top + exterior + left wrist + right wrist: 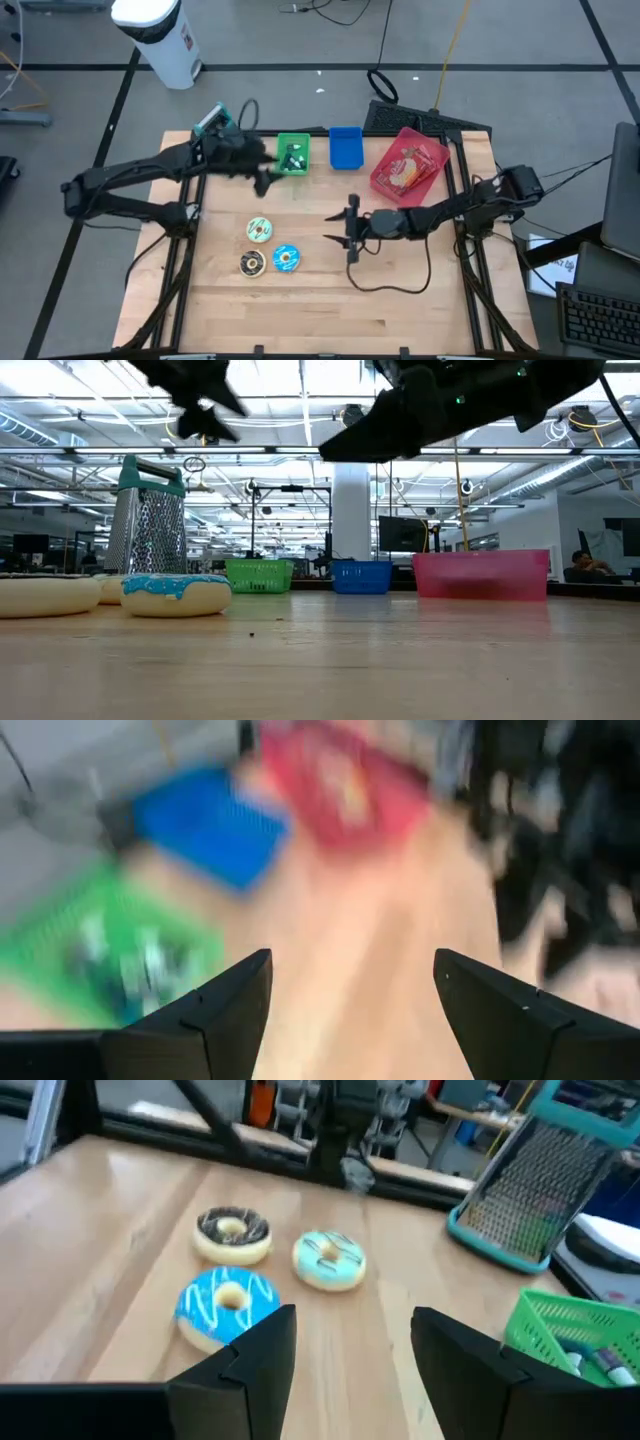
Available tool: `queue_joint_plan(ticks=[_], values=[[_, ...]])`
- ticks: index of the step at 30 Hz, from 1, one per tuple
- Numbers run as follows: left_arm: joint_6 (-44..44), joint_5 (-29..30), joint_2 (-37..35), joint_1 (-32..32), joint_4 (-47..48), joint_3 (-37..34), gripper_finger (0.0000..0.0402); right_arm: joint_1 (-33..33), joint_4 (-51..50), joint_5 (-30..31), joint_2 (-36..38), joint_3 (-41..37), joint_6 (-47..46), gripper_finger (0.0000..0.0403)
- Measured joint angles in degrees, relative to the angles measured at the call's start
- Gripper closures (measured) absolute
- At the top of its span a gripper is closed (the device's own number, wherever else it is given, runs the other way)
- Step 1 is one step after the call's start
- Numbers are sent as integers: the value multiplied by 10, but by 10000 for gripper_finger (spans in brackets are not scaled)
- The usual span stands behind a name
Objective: Pick & Place Food Item
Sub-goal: Put the light blue donut into the blue bin
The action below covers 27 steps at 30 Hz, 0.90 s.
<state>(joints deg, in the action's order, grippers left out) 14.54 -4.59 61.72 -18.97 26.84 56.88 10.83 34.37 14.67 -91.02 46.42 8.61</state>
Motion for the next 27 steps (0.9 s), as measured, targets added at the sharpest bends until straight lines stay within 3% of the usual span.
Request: queue_joint_plan(ticks=[3,7,9,12,17,23,27], values=[[63,14,-12,28,158,0,128,5,-8,0,3,6,1,214],[212,139,-8,82,316,-27,128,13,-4,1,18,7,0,213],[281,170,-8,106,341,-65,128,18,-10,1,21,6,-6,212],[342,174,-8,128,296,-137,128,29,-4,1,26,6,-7,211],[373,163,-8,142,152,-243,128,39,-3,1,25,6,5,217],[381,96,-8,147,-13,-320,128,37,-4,2,25,6,11,216],[381,76,-5,161,-58,-348,128,32,-4,2,25,6,11,217]])
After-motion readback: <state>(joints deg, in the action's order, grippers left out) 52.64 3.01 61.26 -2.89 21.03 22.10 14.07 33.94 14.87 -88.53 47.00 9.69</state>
